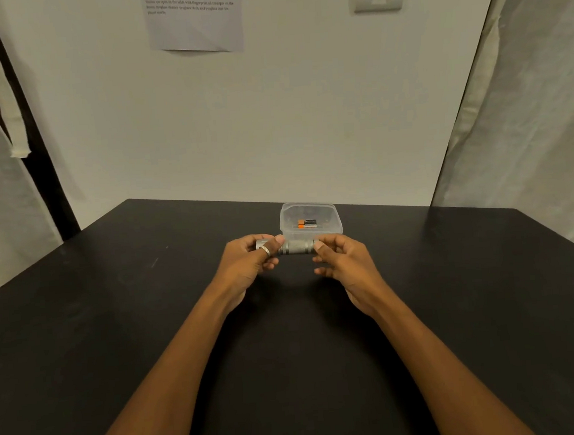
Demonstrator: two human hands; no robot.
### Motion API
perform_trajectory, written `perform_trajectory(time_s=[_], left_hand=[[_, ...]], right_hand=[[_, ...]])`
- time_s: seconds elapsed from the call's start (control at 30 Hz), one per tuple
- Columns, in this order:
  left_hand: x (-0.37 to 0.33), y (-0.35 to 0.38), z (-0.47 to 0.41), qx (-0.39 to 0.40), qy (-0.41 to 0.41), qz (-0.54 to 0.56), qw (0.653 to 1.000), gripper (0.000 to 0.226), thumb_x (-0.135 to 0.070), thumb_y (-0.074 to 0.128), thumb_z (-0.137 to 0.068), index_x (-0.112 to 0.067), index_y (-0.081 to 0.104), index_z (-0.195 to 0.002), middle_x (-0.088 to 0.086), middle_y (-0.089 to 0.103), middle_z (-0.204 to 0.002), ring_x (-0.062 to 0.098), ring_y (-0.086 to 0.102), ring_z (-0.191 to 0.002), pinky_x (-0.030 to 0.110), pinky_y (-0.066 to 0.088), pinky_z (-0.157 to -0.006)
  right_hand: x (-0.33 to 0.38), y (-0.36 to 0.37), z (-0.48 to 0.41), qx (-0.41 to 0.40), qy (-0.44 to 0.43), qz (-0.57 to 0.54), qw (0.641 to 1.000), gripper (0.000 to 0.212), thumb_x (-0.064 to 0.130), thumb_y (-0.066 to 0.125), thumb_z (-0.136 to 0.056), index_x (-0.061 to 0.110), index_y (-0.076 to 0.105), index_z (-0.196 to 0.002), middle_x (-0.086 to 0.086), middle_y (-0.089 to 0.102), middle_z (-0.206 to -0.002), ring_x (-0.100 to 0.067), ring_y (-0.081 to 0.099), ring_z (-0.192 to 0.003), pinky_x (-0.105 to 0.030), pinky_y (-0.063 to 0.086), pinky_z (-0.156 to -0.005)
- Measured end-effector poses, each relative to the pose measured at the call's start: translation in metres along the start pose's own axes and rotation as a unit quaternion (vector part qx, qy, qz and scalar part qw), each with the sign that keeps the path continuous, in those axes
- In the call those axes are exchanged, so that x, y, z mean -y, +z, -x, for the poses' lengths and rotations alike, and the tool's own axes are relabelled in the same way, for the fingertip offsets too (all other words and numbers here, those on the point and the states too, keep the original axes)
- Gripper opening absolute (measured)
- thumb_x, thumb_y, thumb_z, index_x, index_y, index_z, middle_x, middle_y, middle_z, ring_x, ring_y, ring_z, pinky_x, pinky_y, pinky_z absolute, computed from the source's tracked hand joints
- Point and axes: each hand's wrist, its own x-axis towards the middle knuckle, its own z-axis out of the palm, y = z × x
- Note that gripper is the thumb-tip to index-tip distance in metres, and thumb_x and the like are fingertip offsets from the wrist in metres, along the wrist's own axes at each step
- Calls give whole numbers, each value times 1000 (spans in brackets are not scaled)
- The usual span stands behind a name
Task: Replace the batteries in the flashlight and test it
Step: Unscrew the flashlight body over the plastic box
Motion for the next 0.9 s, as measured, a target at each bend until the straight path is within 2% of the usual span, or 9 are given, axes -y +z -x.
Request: perform_trajectory(time_s=[0.13,0.23,0.3,0.37,0.47,0.6,0.73,0.8,0.9], left_hand=[[0,0,-1,-2,-5,2,1000,32,-33,78,-86,-11,73,-109,10,76,-101,15,68,-79,38,58,-88],[0,0,-1,-4,-9,1,1000,32,-34,78,-86,-11,73,-109,9,76,-100,15,68,-79,39,58,-89],[-1,0,-1,-3,-6,2,1000,32,-33,78,-87,-10,73,-108,9,76,-99,15,68,-78,38,59,-88],[-1,0,0,-3,-5,2,1000,31,-32,78,-87,-10,73,-108,9,76,-99,14,68,-77,36,59,-85],[-1,1,1,-1,-3,-4,1000,30,-32,77,-87,-10,73,-107,9,76,-98,13,67,-75,34,58,-83],[-1,0,1,2,-5,-6,1000,30,-33,77,-87,-11,74,-107,8,76,-99,12,68,-76,34,59,-84],[-1,0,1,3,-4,-8,1000,30,-34,77,-88,-12,74,-108,9,76,-101,14,68,-79,36,59,-86],[-1,-1,1,4,-5,-7,1000,31,-34,76,-88,-11,73,-109,10,75,-101,15,67,-80,37,58,-87],[-1,-1,1,10,-3,-10,1000,33,-35,77,-87,-10,73,-110,10,75,-100,16,67,-80,38,58,-87]], right_hand=[[1,-1,2,15,-9,-8,1000,26,4,61,-99,16,66,-121,-4,68,-120,-19,67,-109,-33,61,-82],[1,0,1,5,-4,-6,1000,24,9,62,-100,14,65,-123,-4,68,-121,-19,67,-111,-33,61,-81],[1,2,-1,-14,13,-4,1000,21,22,63,-101,13,66,-119,-6,70,-114,-18,69,-103,-29,59,-76],[0,5,-1,-32,30,5,999,24,31,61,-102,10,68,-113,-7,71,-98,-15,67,-85,-25,57,-72],[0,5,-1,-39,32,22,998,26,29,60,-103,6,69,-107,-9,70,-89,-14,65,-76,-24,56,-70],[1,2,0,-23,24,5,999,13,15,60,-101,9,68,-110,-12,70,-107,-17,66,-90,-29,56,-74],[2,2,1,-12,11,-8,1000,16,7,60,-98,14,66,-112,-10,68,-118,-22,66,-106,-29,56,-73],[1,3,1,-21,11,-3,1000,13,15,60,-101,14,66,-112,-9,69,-113,-19,66,-99,-29,56,-72],[1,7,1,-45,17,30,998,24,33,57,-104,12,69,-106,-6,69,-89,-14,64,-78,-27,57,-70]])
